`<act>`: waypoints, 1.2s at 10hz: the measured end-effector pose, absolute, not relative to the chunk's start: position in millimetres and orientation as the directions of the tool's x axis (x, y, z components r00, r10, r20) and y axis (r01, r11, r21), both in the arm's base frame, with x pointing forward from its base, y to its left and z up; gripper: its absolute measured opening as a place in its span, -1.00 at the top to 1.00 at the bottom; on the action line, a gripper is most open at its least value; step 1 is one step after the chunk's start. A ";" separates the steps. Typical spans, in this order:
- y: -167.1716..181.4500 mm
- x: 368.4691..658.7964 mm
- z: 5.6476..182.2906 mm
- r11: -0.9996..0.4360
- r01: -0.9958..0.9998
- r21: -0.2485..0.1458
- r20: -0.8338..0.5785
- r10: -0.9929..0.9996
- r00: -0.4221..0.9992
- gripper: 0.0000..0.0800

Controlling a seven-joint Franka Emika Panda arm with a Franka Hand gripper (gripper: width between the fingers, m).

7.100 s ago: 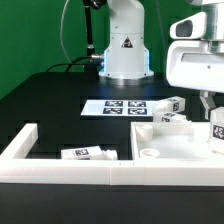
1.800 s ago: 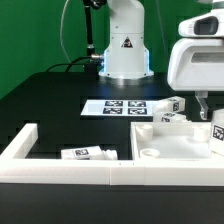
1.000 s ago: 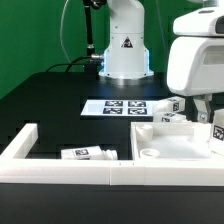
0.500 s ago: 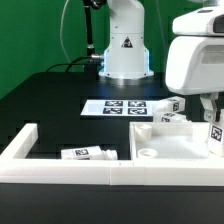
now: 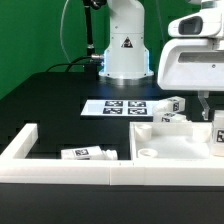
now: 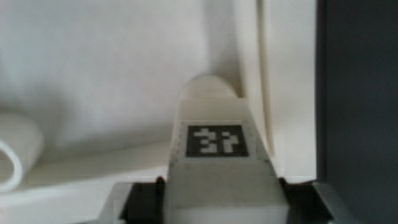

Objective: Assemble one leg

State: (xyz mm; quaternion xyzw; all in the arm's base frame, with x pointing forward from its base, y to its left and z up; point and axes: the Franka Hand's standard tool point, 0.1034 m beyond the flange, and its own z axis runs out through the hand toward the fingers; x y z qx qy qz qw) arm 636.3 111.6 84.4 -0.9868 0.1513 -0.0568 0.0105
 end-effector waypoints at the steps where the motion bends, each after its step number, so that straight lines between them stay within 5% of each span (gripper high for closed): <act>1: 113.6 636.3 84.0 -0.921 -0.387 -0.046 0.100 -0.390 0.915 0.27; 5: 115.0 638.3 83.6 -0.738 -0.672 -0.065 0.062 -0.675 0.735 0.27; 6: 115.2 638.3 83.3 -0.718 -0.692 -0.068 0.059 -0.696 0.716 0.07; 7: 115.1 638.2 83.1 -0.734 -0.676 -0.066 0.061 -0.680 0.731 0.07; 8: 115.1 638.1 83.0 -0.754 -0.654 -0.064 0.063 -0.657 0.751 -0.43; 12: 116.0 634.9 81.0 -0.931 -0.365 -0.023 0.073 -0.365 0.928 -0.62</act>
Offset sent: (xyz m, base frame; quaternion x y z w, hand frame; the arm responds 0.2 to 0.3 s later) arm 0.0042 -0.0035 -0.0095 -0.0382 -0.0149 0.2415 0.9695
